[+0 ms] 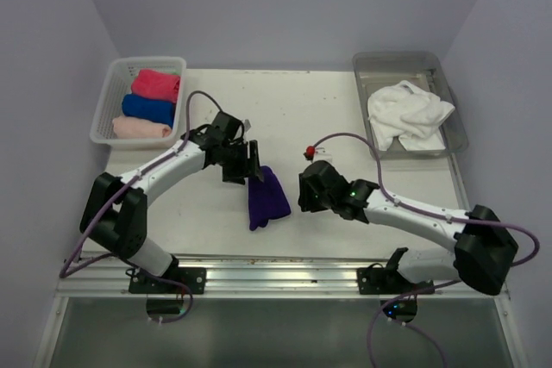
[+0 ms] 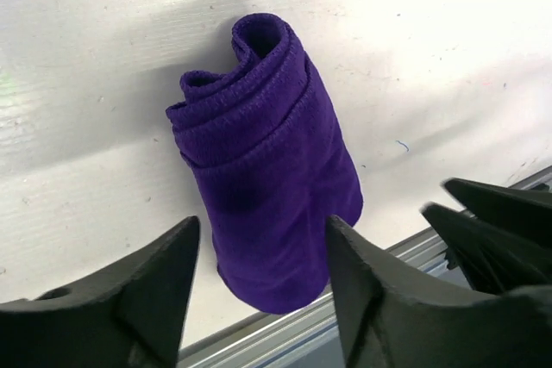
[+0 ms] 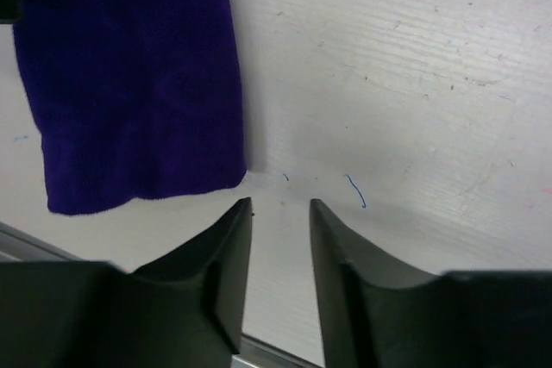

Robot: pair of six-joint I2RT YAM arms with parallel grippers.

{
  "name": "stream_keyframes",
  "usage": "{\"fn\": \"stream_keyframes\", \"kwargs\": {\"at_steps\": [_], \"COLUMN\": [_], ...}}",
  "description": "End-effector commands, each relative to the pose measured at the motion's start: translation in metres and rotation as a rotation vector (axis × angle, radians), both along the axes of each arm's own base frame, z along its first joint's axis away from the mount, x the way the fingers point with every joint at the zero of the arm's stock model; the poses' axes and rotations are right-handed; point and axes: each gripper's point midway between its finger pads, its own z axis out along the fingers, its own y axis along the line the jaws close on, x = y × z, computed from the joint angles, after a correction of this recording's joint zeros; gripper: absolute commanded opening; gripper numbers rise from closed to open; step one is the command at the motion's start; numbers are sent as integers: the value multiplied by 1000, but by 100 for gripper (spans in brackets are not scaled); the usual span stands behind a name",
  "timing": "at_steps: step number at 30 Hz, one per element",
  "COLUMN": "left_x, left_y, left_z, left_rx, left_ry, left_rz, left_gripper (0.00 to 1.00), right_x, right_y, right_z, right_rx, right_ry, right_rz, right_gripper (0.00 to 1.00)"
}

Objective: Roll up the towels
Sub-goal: Roll the towel

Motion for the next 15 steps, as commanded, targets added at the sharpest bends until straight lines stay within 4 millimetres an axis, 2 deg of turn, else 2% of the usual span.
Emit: {"fn": "stream_keyframes", "kwargs": {"at_steps": [1, 2, 4, 5, 7, 15], "left_x": [-7, -13, -19, -26, -34, -61], "left_y": [13, 17, 25, 35, 42, 47], "left_z": [7, 0, -8, -18, -26, -45], "left_rx": [20, 36, 71, 120, 146, 120], "left_ry": [-1, 10, 27, 47, 60, 112], "left_rz": [80, 84, 91, 105, 110, 112], "left_gripper": [61, 57, 49, 38, 27, 10], "right_x": [19, 21, 26, 28, 32, 36], "right_y": [20, 23, 31, 33, 33, 39], "right_z": [0, -3, -8, -9, -16, -42], "right_rx": [-31, -41, -57, -69, -102, -184], "right_ry": [7, 13, 21, 21, 27, 80], "right_rz": [-9, -4, 14, 22, 25, 58], "right_gripper": [33, 28, 27, 27, 27, 27]}}
